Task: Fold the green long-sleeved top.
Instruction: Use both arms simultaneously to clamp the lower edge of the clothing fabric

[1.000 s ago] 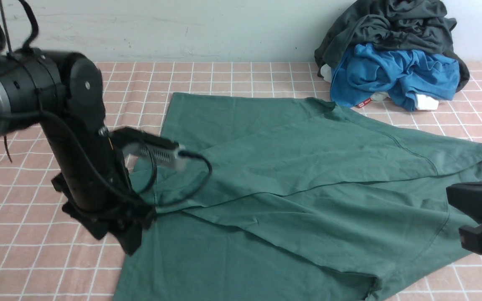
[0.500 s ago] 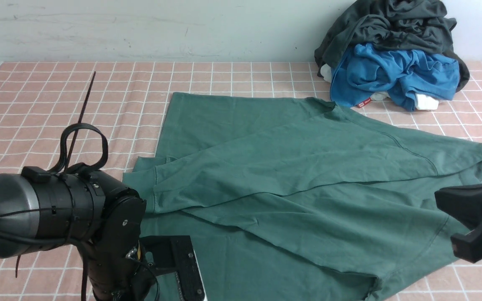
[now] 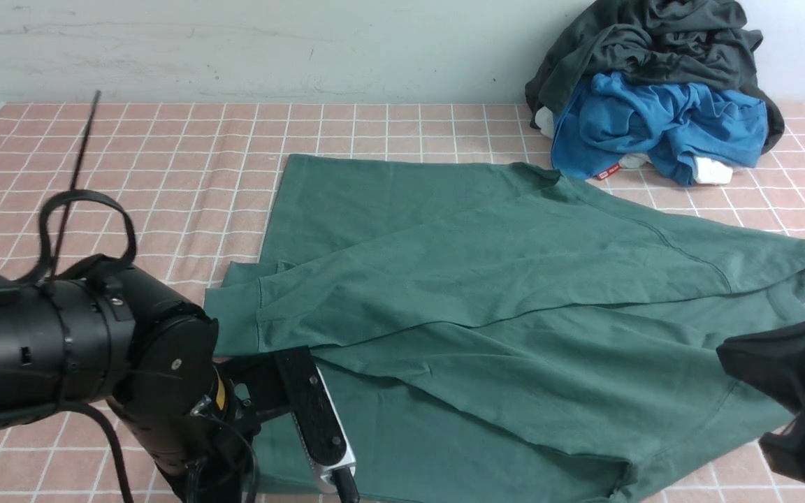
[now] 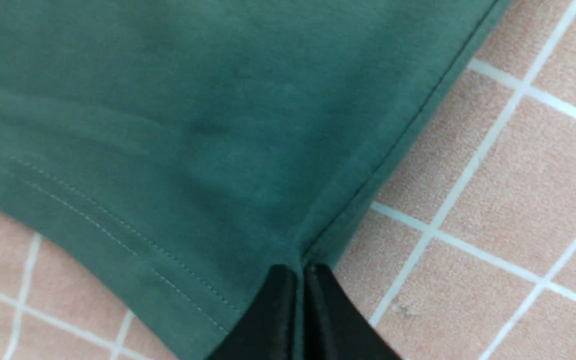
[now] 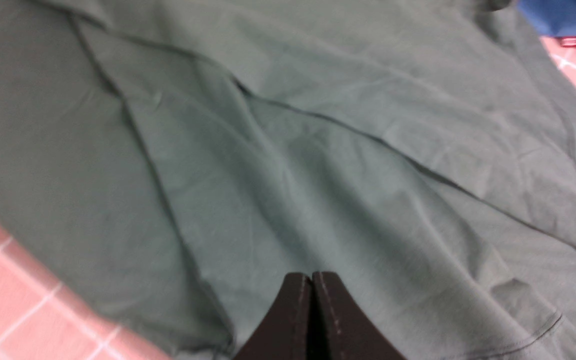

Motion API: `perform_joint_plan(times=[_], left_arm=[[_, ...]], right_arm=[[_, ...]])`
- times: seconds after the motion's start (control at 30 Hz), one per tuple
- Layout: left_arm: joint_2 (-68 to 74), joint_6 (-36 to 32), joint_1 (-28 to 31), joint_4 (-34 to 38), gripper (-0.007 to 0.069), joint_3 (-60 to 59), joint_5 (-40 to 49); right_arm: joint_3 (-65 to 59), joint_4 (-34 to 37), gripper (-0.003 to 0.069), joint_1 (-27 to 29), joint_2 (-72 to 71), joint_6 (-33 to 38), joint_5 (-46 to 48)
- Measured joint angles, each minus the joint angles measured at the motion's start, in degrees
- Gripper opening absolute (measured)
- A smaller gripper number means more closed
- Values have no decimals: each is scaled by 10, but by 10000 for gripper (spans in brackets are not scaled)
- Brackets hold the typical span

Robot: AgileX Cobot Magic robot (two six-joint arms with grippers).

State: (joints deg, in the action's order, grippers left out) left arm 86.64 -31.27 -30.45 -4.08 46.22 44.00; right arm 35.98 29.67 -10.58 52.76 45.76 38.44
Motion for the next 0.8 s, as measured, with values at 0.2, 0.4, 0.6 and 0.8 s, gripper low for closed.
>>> perform_joint_plan(times=[0.2, 0.4, 0.6, 0.8], left_arm=[[-38, 32, 2, 1, -1, 0, 9], [-38, 82, 2, 1, -1, 0, 9], [-38, 116, 2, 1, -1, 0, 11], [-38, 130, 2, 1, -1, 0, 14]], right_arm=[[42, -181, 120, -1, 89, -44, 93], [43, -346, 330, -1, 214, -86, 82], [44, -521, 386, -1, 345, -127, 39], [47, -667, 340, -1, 410, -197, -22]])
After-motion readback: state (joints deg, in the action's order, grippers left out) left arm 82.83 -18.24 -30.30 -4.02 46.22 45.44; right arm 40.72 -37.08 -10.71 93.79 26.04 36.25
